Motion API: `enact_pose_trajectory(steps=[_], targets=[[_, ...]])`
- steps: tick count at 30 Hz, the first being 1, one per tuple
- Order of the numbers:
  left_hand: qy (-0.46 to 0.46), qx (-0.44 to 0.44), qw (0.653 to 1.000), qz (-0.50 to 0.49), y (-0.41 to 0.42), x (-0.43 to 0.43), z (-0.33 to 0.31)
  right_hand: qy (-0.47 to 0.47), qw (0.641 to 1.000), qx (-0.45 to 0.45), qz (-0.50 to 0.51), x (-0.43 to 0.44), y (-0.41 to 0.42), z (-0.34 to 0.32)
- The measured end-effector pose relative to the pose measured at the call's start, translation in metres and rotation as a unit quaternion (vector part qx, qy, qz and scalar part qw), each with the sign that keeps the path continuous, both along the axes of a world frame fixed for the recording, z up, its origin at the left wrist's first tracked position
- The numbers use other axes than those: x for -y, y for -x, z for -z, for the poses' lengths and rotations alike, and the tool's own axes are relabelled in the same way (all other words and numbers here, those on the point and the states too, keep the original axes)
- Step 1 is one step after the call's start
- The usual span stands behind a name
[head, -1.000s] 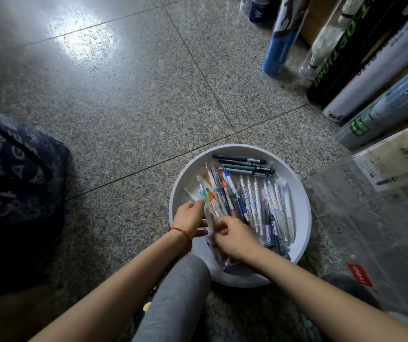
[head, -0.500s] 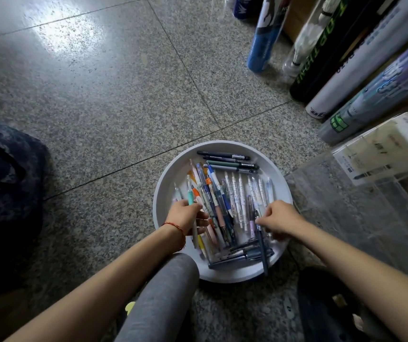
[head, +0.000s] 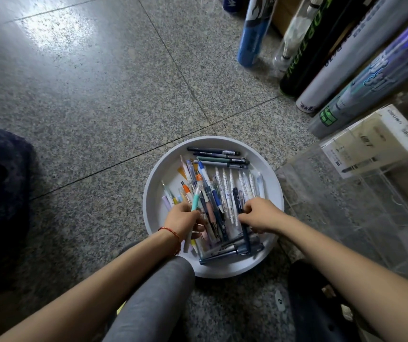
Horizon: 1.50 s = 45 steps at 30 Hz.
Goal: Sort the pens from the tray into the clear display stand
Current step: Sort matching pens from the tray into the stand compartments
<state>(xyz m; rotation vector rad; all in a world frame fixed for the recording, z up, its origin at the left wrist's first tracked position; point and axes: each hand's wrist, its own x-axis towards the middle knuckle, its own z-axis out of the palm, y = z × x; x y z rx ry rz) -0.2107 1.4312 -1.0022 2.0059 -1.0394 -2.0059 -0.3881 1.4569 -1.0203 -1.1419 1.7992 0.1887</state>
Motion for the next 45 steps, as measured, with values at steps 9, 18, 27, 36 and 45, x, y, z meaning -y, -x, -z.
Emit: enact_pose_trajectory(steps=[9, 18, 27, 36, 45], targets=[[0.304, 0.183, 0.917, 0.183, -0.001, -0.011, 0.003, 0.008, 0.993, 0.078, 0.089, 0.003, 0.008, -0.009], [0.085, -0.014, 0.996, -0.011, 0.027, -0.018, 0.003, 0.039, 0.982, 0.186, -0.005, -0.007, -0.006, -0.024], [0.072, -0.007, 0.996, 0.058, 0.019, -0.027, 0.005, 0.157, 0.859, -0.151, -0.464, -0.059, 0.001, 0.013], [0.244, -0.026, 0.939, 0.239, 0.024, -0.016, -0.031, -0.001, 0.913, -0.025, -0.407, -0.025, 0.004, -0.039], [0.129, -0.257, 0.843, 0.455, 0.059, -0.014, -0.136, -0.036, 0.968, 0.142, -0.203, -0.011, 0.053, -0.206]])
